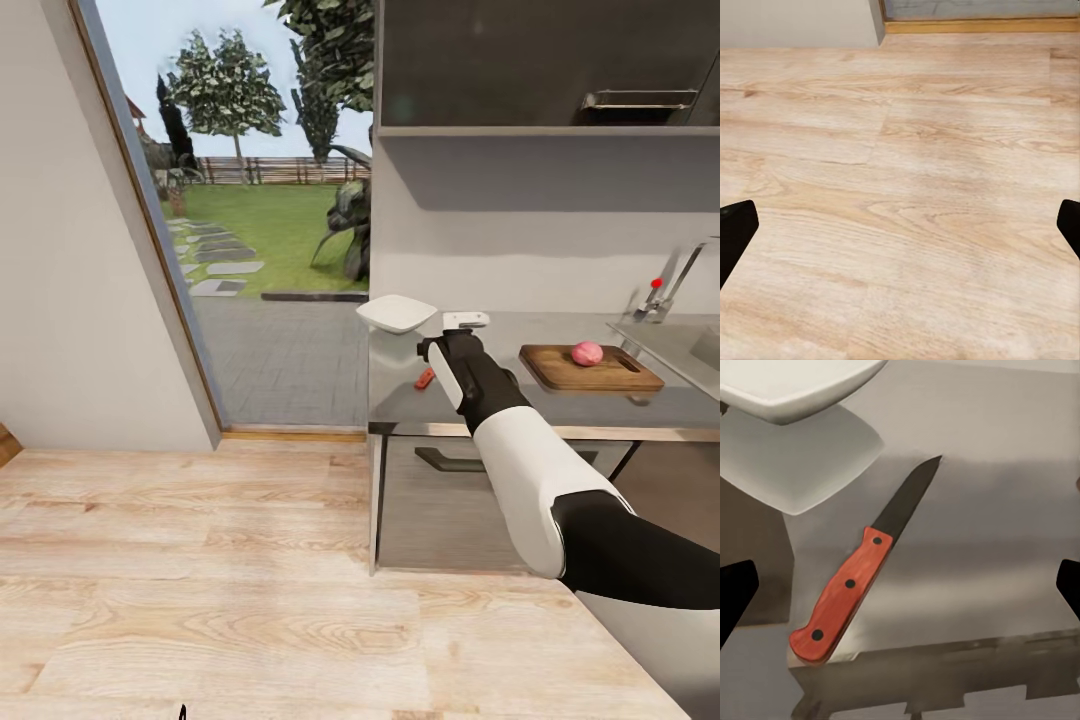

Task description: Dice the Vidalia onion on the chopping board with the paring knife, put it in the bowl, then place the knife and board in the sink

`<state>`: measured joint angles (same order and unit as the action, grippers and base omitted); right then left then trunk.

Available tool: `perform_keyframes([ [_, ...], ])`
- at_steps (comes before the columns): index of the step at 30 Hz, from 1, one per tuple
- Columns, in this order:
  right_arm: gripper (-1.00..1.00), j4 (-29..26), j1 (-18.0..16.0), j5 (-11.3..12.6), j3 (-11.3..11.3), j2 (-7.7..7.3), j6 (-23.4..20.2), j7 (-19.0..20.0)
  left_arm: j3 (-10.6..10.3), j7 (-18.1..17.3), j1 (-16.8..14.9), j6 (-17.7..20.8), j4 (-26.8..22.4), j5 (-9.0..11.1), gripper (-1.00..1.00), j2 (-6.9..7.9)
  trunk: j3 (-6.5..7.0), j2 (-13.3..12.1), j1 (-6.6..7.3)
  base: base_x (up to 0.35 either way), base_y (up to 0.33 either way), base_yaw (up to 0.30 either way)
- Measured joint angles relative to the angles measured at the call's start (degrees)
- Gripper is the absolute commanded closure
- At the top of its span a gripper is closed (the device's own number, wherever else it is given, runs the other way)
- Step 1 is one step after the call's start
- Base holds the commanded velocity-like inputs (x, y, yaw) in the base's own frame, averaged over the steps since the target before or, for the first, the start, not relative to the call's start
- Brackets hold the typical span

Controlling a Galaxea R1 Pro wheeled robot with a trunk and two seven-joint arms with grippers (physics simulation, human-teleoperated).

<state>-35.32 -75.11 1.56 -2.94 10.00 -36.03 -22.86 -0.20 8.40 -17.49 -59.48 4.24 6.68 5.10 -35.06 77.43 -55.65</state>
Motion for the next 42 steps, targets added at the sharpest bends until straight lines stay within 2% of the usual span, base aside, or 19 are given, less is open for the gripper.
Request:
perform_keyframes([
  [42,-1.0,0.76,0.0,0.06,0.0,0.0,0.01,-0.09,0.0,0.0,0.0,0.0,-0.01,-0.01,-1.0,0.0,0.0,0.0,0.0,0.026,0.0,0.0],
])
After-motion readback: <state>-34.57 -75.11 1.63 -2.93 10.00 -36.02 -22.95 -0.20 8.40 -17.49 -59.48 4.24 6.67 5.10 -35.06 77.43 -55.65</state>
